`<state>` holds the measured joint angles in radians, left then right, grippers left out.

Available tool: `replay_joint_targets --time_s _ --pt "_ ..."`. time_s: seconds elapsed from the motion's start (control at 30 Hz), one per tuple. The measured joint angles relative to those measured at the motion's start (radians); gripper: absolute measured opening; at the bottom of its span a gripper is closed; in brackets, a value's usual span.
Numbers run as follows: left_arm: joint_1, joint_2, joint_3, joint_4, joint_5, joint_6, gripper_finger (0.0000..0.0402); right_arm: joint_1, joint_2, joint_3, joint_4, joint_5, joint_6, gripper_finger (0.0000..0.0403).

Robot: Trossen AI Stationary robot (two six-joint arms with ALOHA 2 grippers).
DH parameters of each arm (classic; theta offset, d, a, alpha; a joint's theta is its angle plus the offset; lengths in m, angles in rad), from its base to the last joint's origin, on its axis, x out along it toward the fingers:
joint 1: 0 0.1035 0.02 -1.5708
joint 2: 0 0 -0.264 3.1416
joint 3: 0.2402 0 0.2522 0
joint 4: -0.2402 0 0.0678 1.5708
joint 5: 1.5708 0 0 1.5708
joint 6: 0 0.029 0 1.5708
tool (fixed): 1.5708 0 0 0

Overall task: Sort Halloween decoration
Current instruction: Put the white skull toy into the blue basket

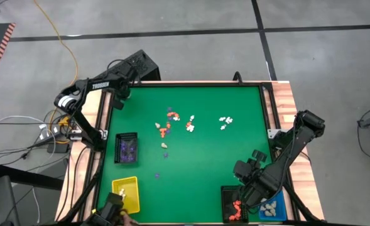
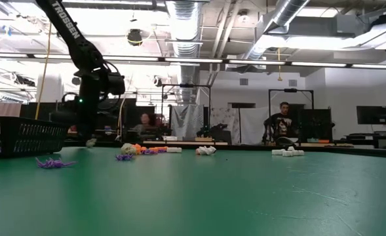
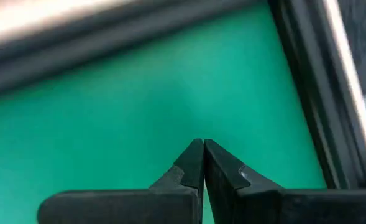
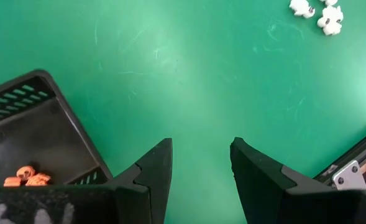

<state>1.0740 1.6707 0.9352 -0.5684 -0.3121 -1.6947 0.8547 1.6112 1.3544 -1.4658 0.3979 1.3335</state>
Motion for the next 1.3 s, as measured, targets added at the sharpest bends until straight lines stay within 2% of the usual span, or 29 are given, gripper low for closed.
replay_joint_targets --time_s 0.07,0.23,0.3,0.4,0.57,0.73,0.83,1.07,1.3 --pt "-0.001 0.0 0.0 0.03 0.061 0.042 0.0 0.0 0.0 0.0 0.0 0.011 -0.002 0.0179" --pt "-0.042 0.0 0.0 0.012 0.368 0.173 0.0 0.0 0.0 0.0 0.0 0.038 -0.035 0.0179" --pt "-0.082 0.0 0.0 -0.02 0.388 0.183 0.0 0.0 0.0 0.0 0.0 0.056 -0.053 0.0179" --pt "-0.144 0.0 0.0 -0.018 0.312 0.179 0.0 -0.006 0.0 0.0 0.001 0.07 -0.059 0.0179" --pt "-0.22 -0.002 0.0 0.033 0.052 0.156 0.0 -0.007 0.0 0.0 0.005 0.075 -0.059 0.0179" --pt "-0.231 -0.005 0.0 0.139 -0.044 0.105 0.0 -0.02 0.0 0.0 0.005 0.079 -0.059 0.0179" --pt "-0.228 -0.005 0.0 0.211 -0.135 0.094 0.0 -0.028 0.0 0.0 0.005 0.08 -0.059 0.0179" --pt "-0.171 -0.005 0.0 0.218 -0.182 0.107 0.0 -0.033 0.0 0.0 0.004 0.081 -0.063 0.0179" --pt "-0.131 0.0 0.0 0.225 -0.185 0.113 0.0 -0.033 0.0 0.0 0.004 0.082 -0.085 0.0179"
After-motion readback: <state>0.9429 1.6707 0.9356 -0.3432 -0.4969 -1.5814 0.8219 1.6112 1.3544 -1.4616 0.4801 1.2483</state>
